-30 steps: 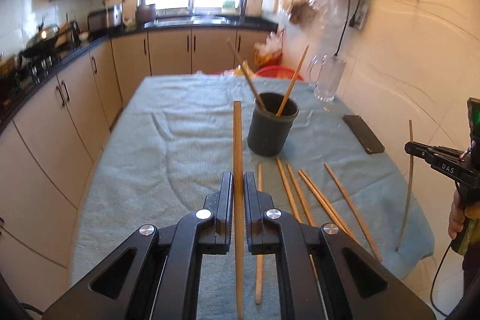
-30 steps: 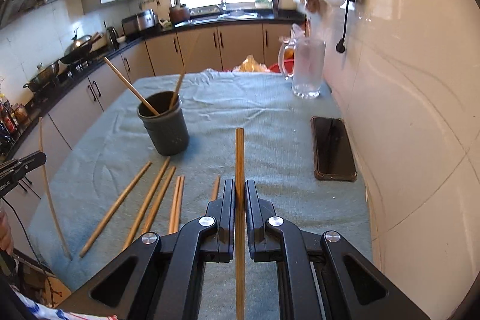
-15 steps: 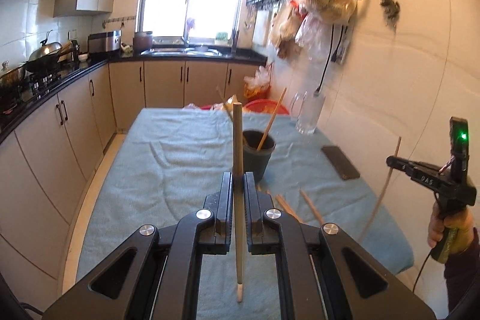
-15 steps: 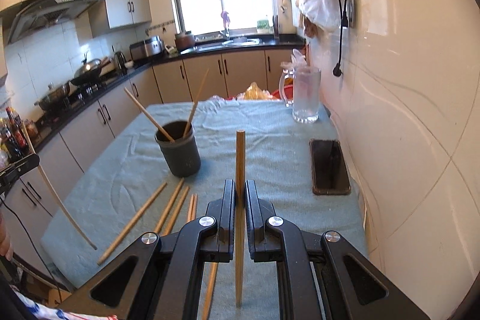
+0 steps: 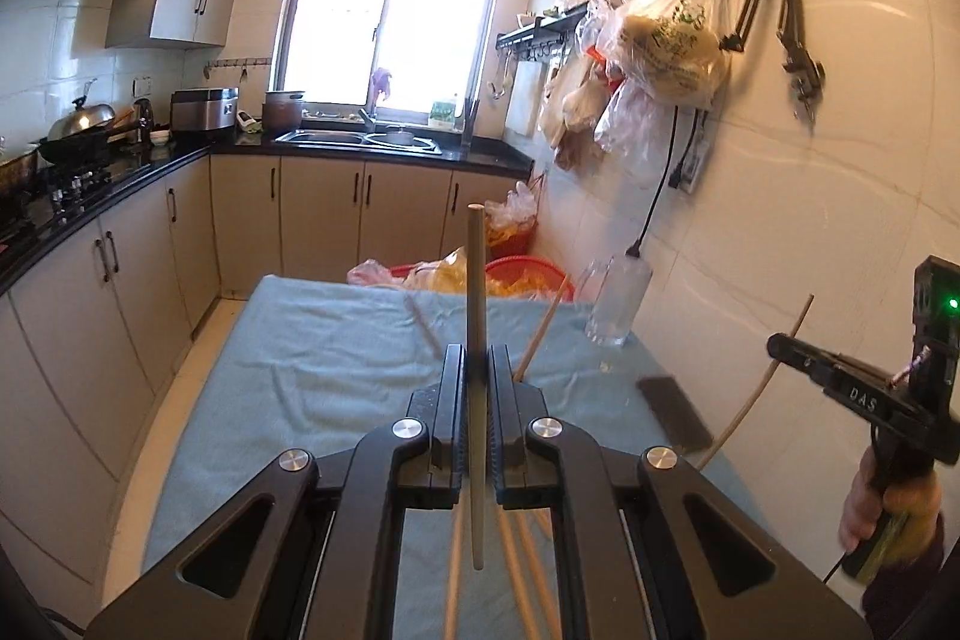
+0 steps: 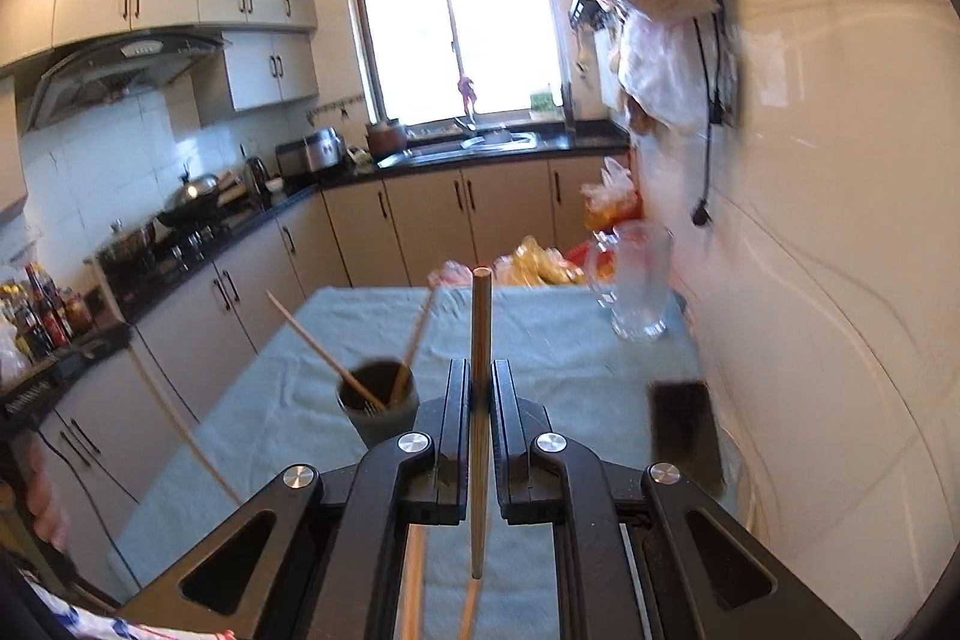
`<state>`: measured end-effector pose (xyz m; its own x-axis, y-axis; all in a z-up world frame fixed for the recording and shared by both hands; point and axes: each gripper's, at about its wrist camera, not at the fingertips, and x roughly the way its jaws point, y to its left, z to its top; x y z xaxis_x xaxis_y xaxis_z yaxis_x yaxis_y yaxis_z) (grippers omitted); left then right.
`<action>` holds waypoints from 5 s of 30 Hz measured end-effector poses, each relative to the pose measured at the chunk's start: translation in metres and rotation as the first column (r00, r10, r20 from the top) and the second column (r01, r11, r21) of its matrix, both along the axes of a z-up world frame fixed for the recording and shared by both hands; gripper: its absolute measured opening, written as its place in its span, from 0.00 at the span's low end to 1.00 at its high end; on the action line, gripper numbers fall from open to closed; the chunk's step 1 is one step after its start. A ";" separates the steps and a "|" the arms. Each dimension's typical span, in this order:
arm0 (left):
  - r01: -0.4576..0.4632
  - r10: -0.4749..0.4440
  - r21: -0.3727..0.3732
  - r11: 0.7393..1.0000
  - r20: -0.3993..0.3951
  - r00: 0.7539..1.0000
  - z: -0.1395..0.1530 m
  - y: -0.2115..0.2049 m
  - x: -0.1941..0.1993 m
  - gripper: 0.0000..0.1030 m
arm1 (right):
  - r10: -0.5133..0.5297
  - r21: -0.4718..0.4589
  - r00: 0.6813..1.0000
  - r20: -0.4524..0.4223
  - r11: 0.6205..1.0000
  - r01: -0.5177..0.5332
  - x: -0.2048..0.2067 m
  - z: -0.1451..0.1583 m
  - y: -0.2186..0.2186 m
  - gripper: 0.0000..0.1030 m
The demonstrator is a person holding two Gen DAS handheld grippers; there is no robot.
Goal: Organize utensils
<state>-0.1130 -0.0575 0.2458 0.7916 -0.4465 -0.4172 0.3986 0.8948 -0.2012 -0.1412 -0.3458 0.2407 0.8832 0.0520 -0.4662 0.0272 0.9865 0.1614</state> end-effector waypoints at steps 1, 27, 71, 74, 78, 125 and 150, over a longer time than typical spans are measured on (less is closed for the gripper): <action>0.000 0.000 -0.009 1.000 0.003 1.000 0.004 -0.004 0.006 0.06 | 0.007 0.010 1.000 0.014 1.000 -0.007 0.007 0.006 0.002 0.06; -0.092 0.091 -0.001 0.996 -0.107 0.990 -0.043 -0.065 0.149 0.06 | 0.036 0.190 0.997 -0.073 0.981 -0.022 0.165 -0.061 0.030 0.07; 0.209 -0.011 0.320 0.924 -0.524 0.852 -0.213 -0.060 0.068 0.27 | 0.087 0.037 0.827 -0.555 0.996 -0.080 0.048 -0.215 0.017 0.33; 0.217 0.009 0.350 0.911 -0.544 0.839 -0.223 -0.068 0.075 0.23 | 0.071 -0.018 0.821 -0.567 0.995 -0.098 0.054 -0.215 0.024 0.24; 0.208 0.030 0.388 0.898 -0.525 0.851 -0.225 -0.074 0.076 0.06 | 0.052 -0.059 0.815 -0.577 0.993 -0.105 0.059 -0.215 0.029 0.11; 0.080 -0.011 0.212 0.974 -0.305 0.952 -0.126 -0.018 0.008 0.06 | 0.042 -0.060 0.892 -0.451 0.995 -0.077 0.020 -0.143 0.015 0.06; 0.064 -0.062 0.086 0.994 -0.020 0.998 -0.046 0.020 -0.100 0.06 | 0.042 -0.096 0.987 -0.154 0.994 -0.057 -0.057 -0.071 0.037 0.06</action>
